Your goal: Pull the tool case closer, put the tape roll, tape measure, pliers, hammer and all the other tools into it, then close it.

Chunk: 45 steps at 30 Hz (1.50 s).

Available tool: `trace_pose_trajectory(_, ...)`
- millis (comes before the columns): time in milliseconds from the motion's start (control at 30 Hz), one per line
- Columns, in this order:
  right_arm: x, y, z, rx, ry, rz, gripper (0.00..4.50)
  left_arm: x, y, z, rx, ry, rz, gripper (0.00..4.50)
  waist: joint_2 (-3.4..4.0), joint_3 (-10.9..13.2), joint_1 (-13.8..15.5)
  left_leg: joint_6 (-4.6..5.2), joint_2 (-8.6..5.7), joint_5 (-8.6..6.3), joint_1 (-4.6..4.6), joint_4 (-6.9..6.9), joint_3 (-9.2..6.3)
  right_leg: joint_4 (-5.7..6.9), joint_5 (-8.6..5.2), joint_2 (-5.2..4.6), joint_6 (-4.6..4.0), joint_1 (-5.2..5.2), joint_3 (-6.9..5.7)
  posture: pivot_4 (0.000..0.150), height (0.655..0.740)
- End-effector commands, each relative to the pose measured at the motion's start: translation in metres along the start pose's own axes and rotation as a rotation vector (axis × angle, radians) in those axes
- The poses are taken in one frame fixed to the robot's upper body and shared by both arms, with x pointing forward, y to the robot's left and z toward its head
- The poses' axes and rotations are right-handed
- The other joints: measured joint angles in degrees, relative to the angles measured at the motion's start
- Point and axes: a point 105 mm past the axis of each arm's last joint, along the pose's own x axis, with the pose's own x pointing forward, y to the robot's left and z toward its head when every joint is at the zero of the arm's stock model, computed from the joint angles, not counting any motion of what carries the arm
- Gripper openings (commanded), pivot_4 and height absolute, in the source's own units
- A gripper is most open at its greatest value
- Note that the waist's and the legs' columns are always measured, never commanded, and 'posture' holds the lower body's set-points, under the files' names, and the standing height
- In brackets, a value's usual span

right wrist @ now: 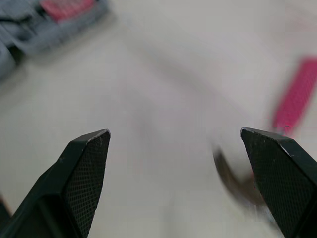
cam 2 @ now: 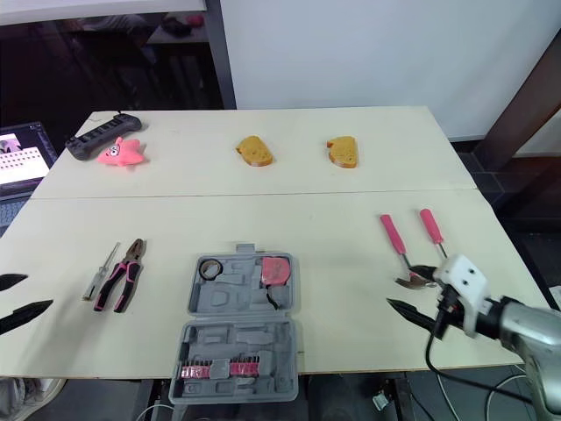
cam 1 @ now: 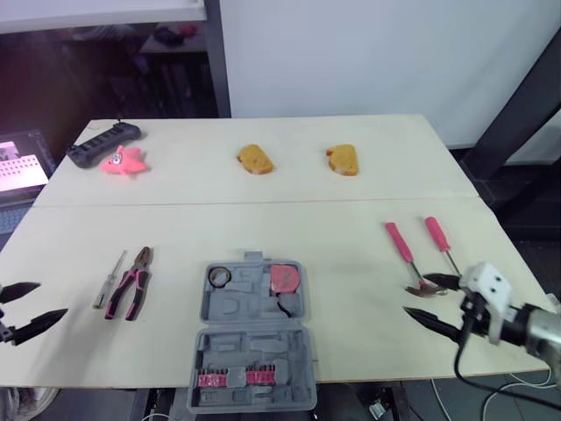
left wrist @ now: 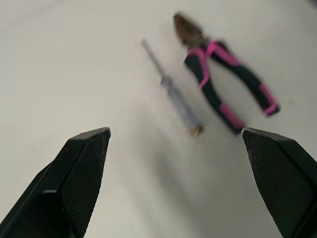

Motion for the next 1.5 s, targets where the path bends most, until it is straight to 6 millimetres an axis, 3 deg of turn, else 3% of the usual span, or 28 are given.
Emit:
trace_pose_trajectory(33,-0.01,-0.004,-0.004,-0.039,-0.007,-0.027,4.45,-0.01,0.008,0.001,0.025,0.018,0.023,4.5,0.0,0.0,-0.1,0.0,0.0,0.0,0.0,0.0,0.0,0.0,0.0,0.0,0.0,0.0,0.0,0.15,0.74)
trace_pose_trajectory(200,-0.016,-0.001,-0.019,-0.017,0.001,-0.049,4.45,-0.01,0.009,-0.002,0.015,0.018,0.035,4.5,0.0,0.0,-0.13,0.0,0.0,0.0,0.01,-0.03,0.0,0.01,0.0,0.0,0.0,0.0,0.0,0.15,0.74)
trace_pose_trajectory(600,-0.011,0.001,-0.013,-0.018,-0.029,-0.056,4.45,-0.004,0.005,-0.006,-0.005,-0.001,0.027,4.5,0.0,0.0,-0.18,-0.01,0.0,0.0,0.02,-0.03,0.0,0.02,0.0,0.01,0.01,0.02,0.01,0.15,0.74)
trace_pose_trajectory(800,0.008,0.016,0.025,-0.051,-0.126,0.004,4.45,0.002,-0.008,-0.003,-0.007,-0.076,0.058,4.5,0.03,-0.01,-0.23,-0.01,0.01,0.0,0.04,-0.04,0.0,0.04,0.0,0.01,0.01,0.02,0.03,0.15,0.74)
trace_pose_trajectory(1000,0.04,0.042,0.075,-0.128,-0.205,0.143,4.45,0.032,-0.047,0.033,-0.081,-0.216,0.065,4.5,-0.06,-0.02,0.54,-0.04,0.02,0.02,0.03,0.06,-0.01,0.04,0.03,-0.01,0.03,0.11,0.04,0.15,0.74)
trace_pose_trajectory(1233,0.072,0.096,0.139,-0.258,-0.306,0.428,4.45,0.077,-0.06,0.072,-0.269,-0.191,0.231,4.5,0.0,0.03,1.4,-0.04,0.01,0.02,0.0,0.21,-0.04,0.05,0.07,0.0,0.08,0.12,0.02,0.15,0.74)
trace_pose_trajectory(1300,0.075,0.105,0.146,-0.288,-0.306,0.479,4.45,0.086,-0.071,0.082,-0.327,-0.18,0.197,4.5,-0.06,0.0,1.39,-0.04,0.0,0.02,-0.07,0.31,-0.1,0.06,0.18,0.0,0.28,0.13,0.0,0.15,0.74)
trace_pose_trajectory(1367,0.08,0.109,0.151,-0.31,-0.311,0.493,4.45,0.1,-0.077,0.076,-0.332,-0.077,0.192,4.5,-0.09,-0.01,1.29,-0.04,0.0,0.01,-0.07,0.31,-0.11,0.02,0.19,0.01,0.31,0.14,-0.02,0.15,0.74)
trace_pose_trajectory(1500,0.084,0.115,0.156,-0.323,-0.318,0.504,4.45,0.117,-0.078,0.078,-0.343,0.012,0.226,4.5,-0.07,0.02,1.22,-0.03,-0.01,0.01,-0.06,0.28,-0.11,0.01,0.2,0.02,0.31,0.11,-0.02,0.15,0.74)
